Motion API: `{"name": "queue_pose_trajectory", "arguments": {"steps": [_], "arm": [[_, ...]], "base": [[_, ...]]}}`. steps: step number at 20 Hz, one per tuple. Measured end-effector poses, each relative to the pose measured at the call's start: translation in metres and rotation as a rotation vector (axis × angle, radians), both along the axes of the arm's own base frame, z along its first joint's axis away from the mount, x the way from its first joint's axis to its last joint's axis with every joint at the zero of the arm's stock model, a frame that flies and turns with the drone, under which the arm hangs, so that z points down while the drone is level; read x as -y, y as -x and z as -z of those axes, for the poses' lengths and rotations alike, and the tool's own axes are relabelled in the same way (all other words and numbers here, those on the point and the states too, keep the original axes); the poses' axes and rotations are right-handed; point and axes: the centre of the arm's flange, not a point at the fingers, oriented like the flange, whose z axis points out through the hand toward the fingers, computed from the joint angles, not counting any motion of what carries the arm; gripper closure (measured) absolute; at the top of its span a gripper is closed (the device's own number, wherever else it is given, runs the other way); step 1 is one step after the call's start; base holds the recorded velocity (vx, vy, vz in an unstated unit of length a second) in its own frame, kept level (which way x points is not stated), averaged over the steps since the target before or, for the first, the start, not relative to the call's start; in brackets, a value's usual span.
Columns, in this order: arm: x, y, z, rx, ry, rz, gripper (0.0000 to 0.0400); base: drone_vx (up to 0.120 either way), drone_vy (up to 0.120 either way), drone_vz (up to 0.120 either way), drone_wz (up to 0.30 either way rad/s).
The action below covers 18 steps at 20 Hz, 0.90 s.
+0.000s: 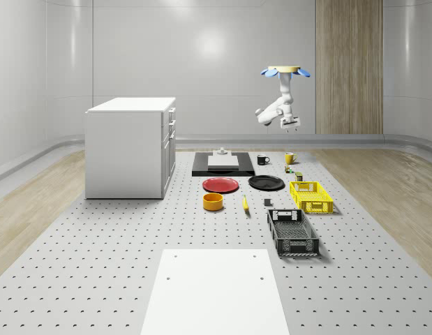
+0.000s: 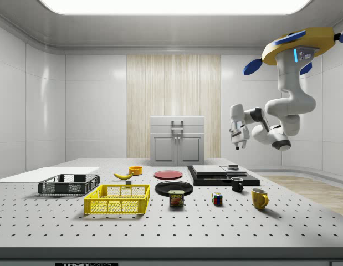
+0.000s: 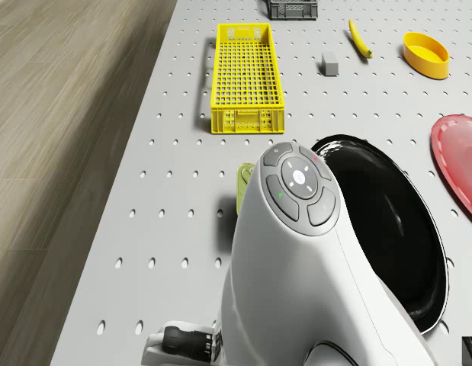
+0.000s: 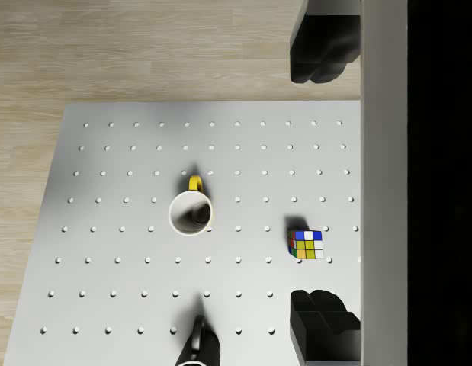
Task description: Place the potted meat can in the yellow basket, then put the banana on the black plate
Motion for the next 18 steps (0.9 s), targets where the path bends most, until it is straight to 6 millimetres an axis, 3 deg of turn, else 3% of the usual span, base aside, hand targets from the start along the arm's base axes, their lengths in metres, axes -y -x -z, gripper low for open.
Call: {"name": "queue_pose_trajectory", "arguments": {"steps": [7, 18], "arm": [[0.011, 0.000, 0.002, -0.004, 0.117, 0.003, 0.0000], [0.015, 0.000, 0.002, -0.005, 0.156, 0.004, 0.0000]], "base": [[0.120, 0.000, -0.120, 0.000], [0.120, 0.000, -0.120, 0.000]]}}
